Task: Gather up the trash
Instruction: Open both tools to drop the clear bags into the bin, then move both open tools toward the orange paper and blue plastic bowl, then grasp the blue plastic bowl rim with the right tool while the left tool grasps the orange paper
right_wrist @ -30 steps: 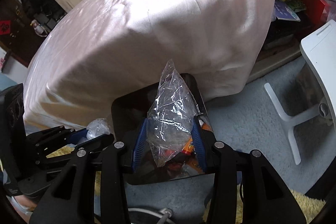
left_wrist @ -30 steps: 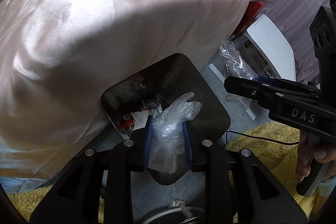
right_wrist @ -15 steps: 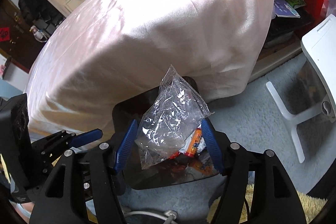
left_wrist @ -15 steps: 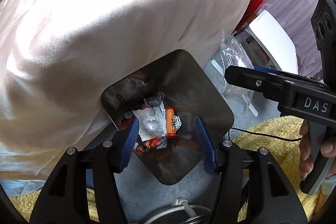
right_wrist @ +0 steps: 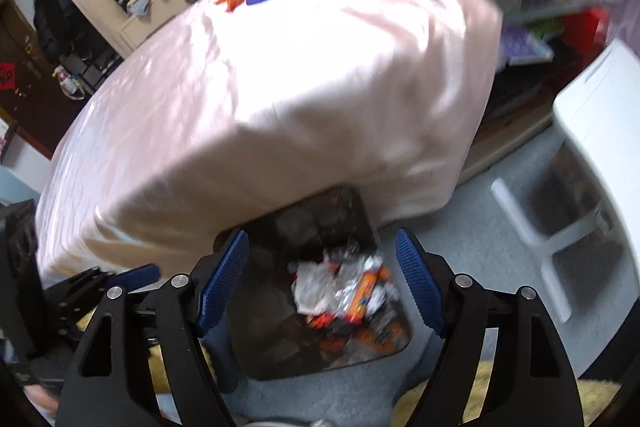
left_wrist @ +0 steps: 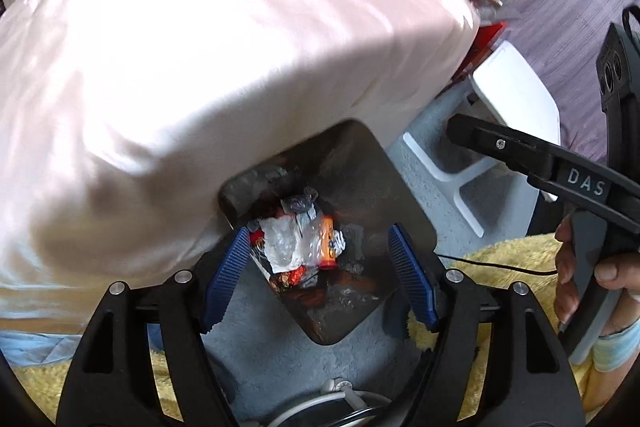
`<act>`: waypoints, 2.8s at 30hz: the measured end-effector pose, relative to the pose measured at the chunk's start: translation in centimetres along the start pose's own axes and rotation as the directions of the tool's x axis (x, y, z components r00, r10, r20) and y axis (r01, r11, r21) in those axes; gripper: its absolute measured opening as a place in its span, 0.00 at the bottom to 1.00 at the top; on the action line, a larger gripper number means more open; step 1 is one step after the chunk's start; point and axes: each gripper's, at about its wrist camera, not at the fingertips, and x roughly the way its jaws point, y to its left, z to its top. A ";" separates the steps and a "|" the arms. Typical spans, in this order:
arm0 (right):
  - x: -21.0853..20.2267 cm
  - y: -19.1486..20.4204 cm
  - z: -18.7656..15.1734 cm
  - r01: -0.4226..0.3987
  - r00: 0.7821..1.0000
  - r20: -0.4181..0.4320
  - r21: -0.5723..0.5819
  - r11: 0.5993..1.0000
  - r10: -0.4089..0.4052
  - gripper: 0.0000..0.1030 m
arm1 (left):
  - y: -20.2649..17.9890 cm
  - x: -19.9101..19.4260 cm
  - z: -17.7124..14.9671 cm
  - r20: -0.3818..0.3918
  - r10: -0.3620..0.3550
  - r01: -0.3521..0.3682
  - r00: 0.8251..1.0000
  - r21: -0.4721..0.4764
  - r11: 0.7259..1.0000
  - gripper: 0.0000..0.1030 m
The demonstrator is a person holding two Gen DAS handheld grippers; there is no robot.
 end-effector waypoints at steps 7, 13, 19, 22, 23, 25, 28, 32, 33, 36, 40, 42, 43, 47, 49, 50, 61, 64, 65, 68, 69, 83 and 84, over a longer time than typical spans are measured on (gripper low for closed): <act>-4.1 1.7 6.5 0.050 0.986 0.161 -0.082 0.995 -0.036 0.88 | 1.6 -5.8 5.3 0.133 0.077 -0.078 0.988 0.004 0.997 0.70; -2.6 2.7 12.2 0.067 0.984 0.174 -0.115 0.991 -0.046 0.88 | 5.5 -7.3 11.6 0.187 0.154 -0.142 0.970 -0.075 0.987 0.71; 2.2 4.0 16.4 0.046 0.989 0.147 -0.123 0.991 -0.027 0.89 | 8.7 -7.1 17.0 0.201 0.214 -0.194 0.956 -0.113 0.974 0.82; 5.8 4.6 18.0 0.038 0.993 0.115 -0.123 0.992 -0.024 0.89 | 9.7 -6.1 18.9 0.189 0.206 -0.188 0.960 -0.107 0.976 0.83; 6.8 4.8 18.3 0.031 0.994 0.104 -0.121 0.992 -0.018 0.89 | 9.9 -5.6 19.5 0.184 0.204 -0.187 0.962 -0.102 0.977 0.83; 8.9 5.2 19.0 0.027 0.996 0.091 -0.124 0.992 -0.016 0.89 | 10.2 -4.6 20.5 0.171 0.207 -0.194 0.963 -0.091 0.977 0.83; 11.2 6.2 19.9 0.023 0.997 0.074 -0.153 0.988 -0.012 0.88 | 10.9 -3.3 22.1 0.160 0.210 -0.198 0.965 -0.086 0.976 0.83; 13.4 7.3 21.2 0.046 0.996 0.080 -0.191 0.981 -0.032 0.87 | 11.4 -2.3 23.8 0.167 0.195 -0.181 0.967 -0.096 0.979 0.83; 13.8 7.5 21.6 0.059 0.996 0.080 -0.197 0.979 -0.044 0.88 | 11.6 -2.2 24.0 0.169 0.188 -0.173 0.968 -0.097 0.980 0.83; 14.4 7.8 22.7 0.050 0.996 0.084 -0.196 0.979 -0.034 0.88 | 11.7 -1.6 24.7 0.163 0.181 -0.168 0.970 -0.091 0.982 0.83; 15.3 8.2 23.9 0.068 0.996 0.076 -0.208 0.976 -0.053 0.89 | 12.0 -1.1 25.3 0.165 0.182 -0.167 0.969 -0.098 0.981 0.83; 15.7 8.5 24.2 0.096 0.994 0.066 -0.236 0.967 -0.083 0.89 | 12.0 -1.0 25.6 0.168 0.185 -0.170 0.968 -0.102 0.980 0.83; 15.8 8.7 24.3 0.104 0.994 0.067 -0.242 0.965 -0.090 0.89 | 12.1 -0.8 25.7 0.168 0.187 -0.172 0.968 -0.101 0.980 0.83; 15.9 8.7 24.6 0.124 0.991 0.087 -0.249 0.960 -0.106 0.76 | 12.4 -0.4 26.2 0.167 0.195 -0.178 0.967 -0.107 0.978 0.83; 15.8 8.4 24.6 0.118 0.991 0.089 -0.237 0.964 -0.100 0.76 | 12.3 -0.2 26.4 0.167 0.195 -0.178 0.966 -0.110 0.978 0.83; 15.7 8.3 24.7 0.115 0.991 0.090 -0.236 0.965 -0.096 0.75 | 12.1 -0.1 26.5 0.167 0.194 -0.178 0.967 -0.107 0.978 0.83; 10.7 1.7 26.2 0.026 0.994 0.111 -0.079 0.997 -0.017 0.75 | 8.5 3.1 28.8 0.160 0.214 -0.218 0.964 0.008 0.976 0.83; 9.8 0.0 26.1 0.019 0.993 0.115 -0.045 0.999 -0.014 0.75 | 7.2 4.7 29.6 0.160 0.226 -0.235 0.961 0.040 0.971 0.82; 9.7 -0.5 26.0 0.019 0.993 0.114 -0.037 0.999 -0.015 0.75 | 6.9 5.1 29.8 0.167 0.227 -0.238 0.959 0.047 0.970 0.82; 9.4 -1.1 25.7 0.016 0.994 0.110 -0.029 0.999 -0.012 0.75 | 6.1 6.0 30.5 0.171 0.231 -0.246 0.958 0.074 0.966 0.78; 9.4 -1.0 25.7 0.009 0.994 0.109 -0.032 0.999 -0.006 0.75 | 6.0 6.4 30.8 0.167 0.227 -0.243 0.959 0.079 0.967 0.74; 7.8 1.6 25.1 -0.015 0.994 0.111 -0.094 0.995 0.025 0.75 | 5.7 5.4 30.7 0.140 0.174 -0.184 0.975 0.066 0.981 0.36; 7.5 1.8 24.9 -0.015 0.993 0.115 -0.097 0.995 0.026 0.75 | 5.5 4.8 30.3 0.142 0.169 -0.179 0.975 0.066 0.982 0.36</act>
